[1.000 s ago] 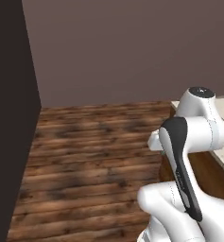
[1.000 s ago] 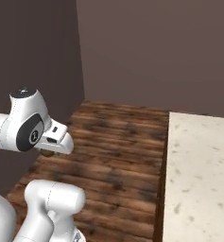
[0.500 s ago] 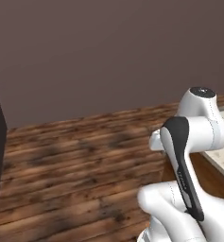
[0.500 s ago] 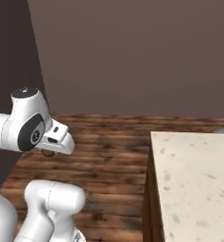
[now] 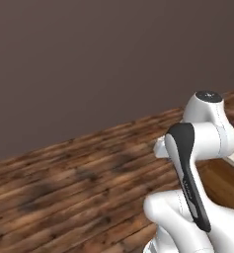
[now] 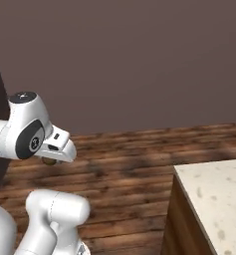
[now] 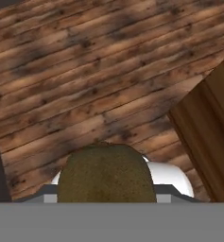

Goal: Pick up the banana and kiwi from the fridge and place one fruit on each plate on the dining counter.

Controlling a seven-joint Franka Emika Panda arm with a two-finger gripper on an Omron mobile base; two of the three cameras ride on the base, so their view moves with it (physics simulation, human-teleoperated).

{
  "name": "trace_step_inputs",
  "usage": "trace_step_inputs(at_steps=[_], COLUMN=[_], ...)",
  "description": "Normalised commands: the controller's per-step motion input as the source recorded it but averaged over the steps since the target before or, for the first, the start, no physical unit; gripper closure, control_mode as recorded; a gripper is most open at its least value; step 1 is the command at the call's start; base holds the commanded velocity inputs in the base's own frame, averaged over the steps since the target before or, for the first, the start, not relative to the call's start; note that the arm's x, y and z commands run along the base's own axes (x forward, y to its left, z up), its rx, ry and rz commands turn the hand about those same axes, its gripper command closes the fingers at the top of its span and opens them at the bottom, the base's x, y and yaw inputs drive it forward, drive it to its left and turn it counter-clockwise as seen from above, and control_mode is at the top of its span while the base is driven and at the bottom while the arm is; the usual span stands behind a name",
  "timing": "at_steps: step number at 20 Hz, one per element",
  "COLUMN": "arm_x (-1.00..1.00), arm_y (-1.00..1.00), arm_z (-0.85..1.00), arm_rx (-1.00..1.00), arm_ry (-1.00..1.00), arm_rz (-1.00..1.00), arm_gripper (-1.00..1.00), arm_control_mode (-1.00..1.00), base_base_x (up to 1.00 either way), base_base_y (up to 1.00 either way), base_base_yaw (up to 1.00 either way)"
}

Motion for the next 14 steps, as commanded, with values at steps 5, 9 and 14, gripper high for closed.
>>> trace_step_inputs(at_steps=[5, 9, 14], arm_x=[0.00, 0.00, 0.00], arm_y=[0.00, 0.00, 0.00], arm_z=[0.00, 0.00, 0.00], arm_rx=[0.00, 0.00, 0.00], arm_ry=[0.00, 0.00, 0.00], arm_rz=[0.00, 0.00, 0.00], arm_gripper=[1.00, 1.00, 1.00], arm_control_mode=[1.00, 1.00, 1.00], base_base_x=[1.00, 0.99, 0.75], base_base_y=[0.47, 0.44, 0.67], base_base_yaw=[-0.50, -0.54, -0.60])
